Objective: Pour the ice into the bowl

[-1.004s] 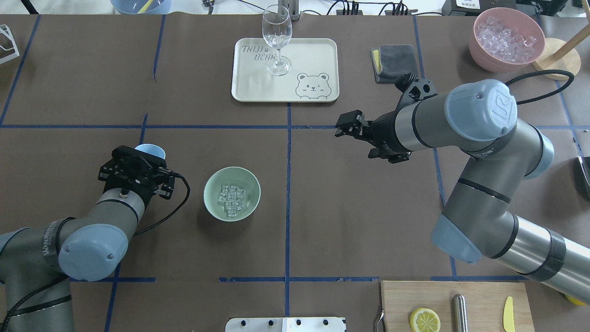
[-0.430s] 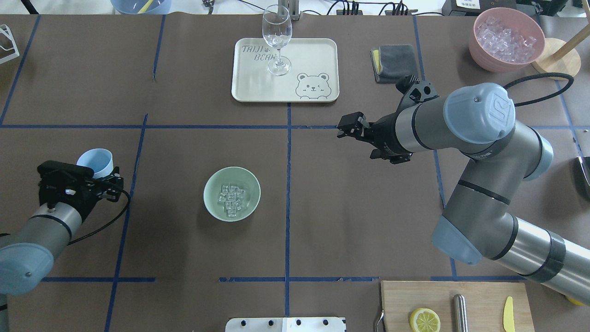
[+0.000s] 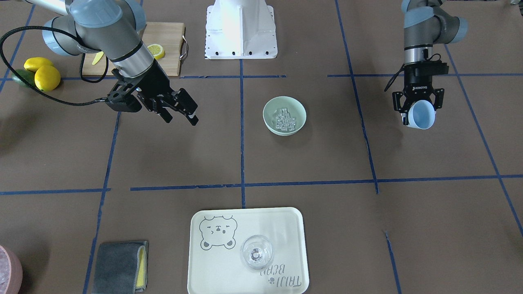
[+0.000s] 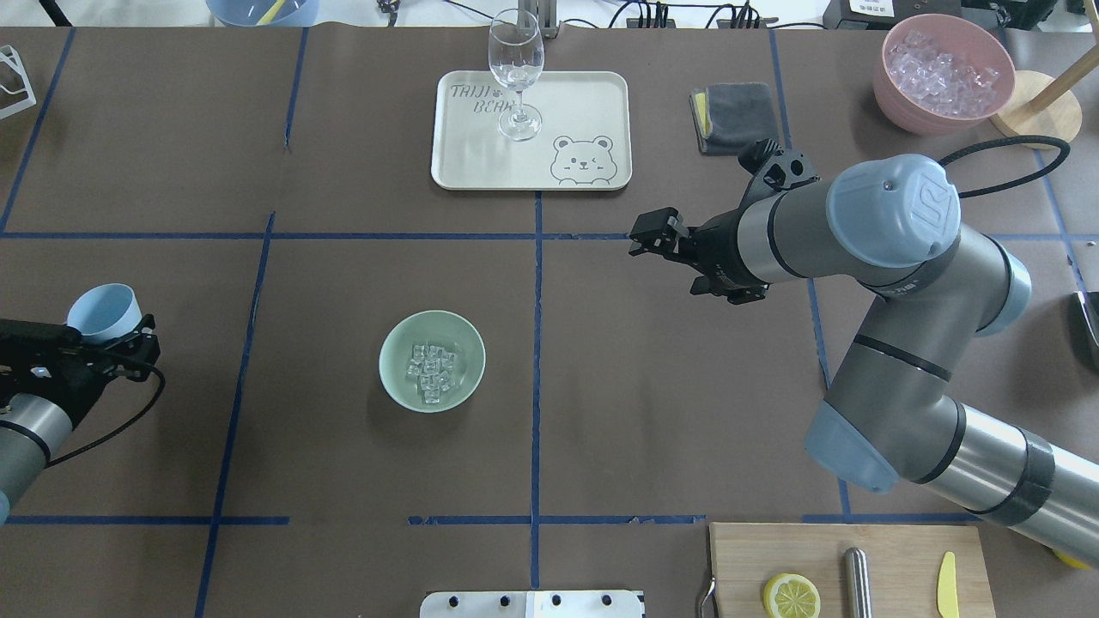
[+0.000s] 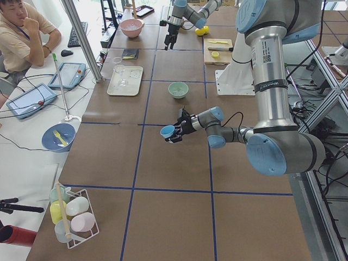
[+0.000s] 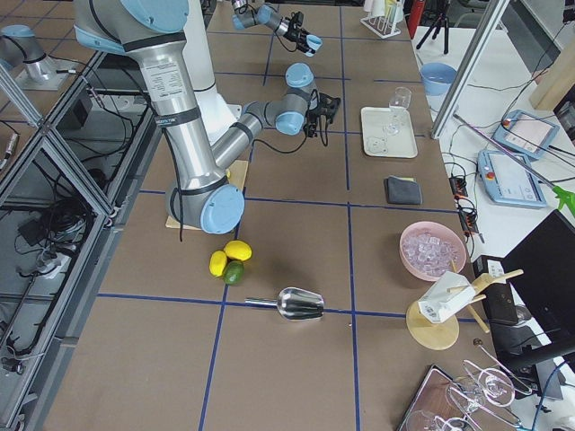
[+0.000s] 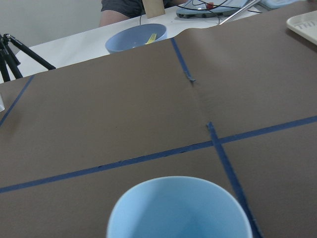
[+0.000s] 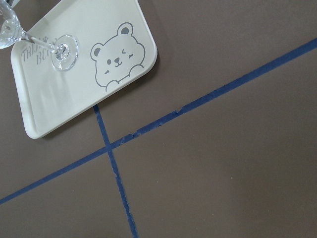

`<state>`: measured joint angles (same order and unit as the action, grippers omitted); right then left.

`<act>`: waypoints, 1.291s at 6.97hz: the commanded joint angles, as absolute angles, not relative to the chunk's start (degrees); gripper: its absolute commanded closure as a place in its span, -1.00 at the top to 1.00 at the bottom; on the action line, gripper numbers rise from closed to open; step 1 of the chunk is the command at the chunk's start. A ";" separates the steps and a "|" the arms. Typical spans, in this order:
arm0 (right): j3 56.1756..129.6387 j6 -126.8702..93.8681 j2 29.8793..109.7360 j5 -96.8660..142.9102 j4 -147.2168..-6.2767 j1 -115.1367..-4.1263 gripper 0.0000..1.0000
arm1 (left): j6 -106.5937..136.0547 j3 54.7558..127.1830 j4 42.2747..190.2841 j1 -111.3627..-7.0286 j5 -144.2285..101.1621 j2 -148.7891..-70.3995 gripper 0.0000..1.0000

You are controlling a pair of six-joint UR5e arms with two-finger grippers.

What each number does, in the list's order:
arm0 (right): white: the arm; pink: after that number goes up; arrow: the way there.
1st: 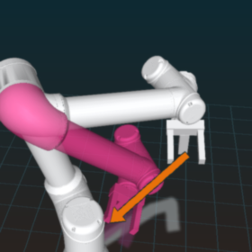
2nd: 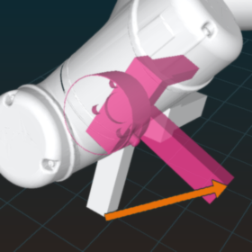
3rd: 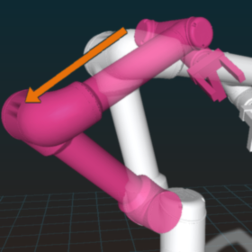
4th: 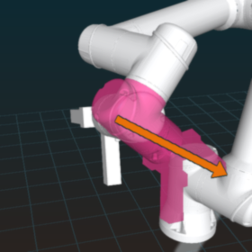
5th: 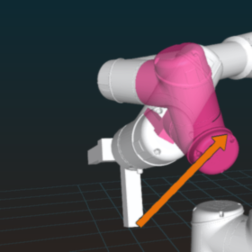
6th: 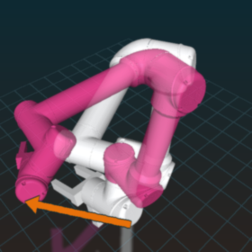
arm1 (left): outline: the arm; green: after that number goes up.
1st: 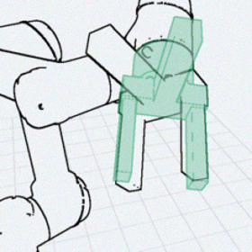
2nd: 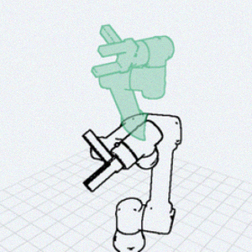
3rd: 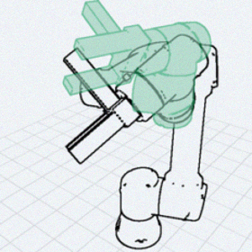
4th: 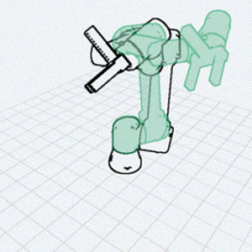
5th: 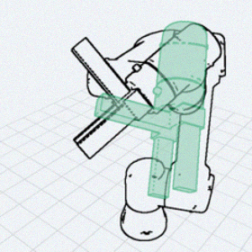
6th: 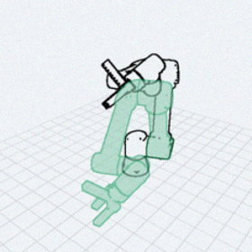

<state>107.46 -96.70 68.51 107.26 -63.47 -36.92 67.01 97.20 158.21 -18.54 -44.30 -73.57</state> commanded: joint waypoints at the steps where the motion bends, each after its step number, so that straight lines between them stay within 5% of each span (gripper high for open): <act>1: 107.84 -96.77 68.73 105.31 -63.46 -36.74 1.00 | 73.19 90.30 164.27 -18.20 -36.53 -73.91 -1.00; 9: 107.93 -97.29 68.91 103.98 -63.54 -35.16 1.00 | 76.73 82.00 163.39 -17.40 -31.29 -79.19 -0.51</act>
<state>107.87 -97.16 68.95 104.61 -63.48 -35.33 76.92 82.10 163.40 -17.52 -31.59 -79.14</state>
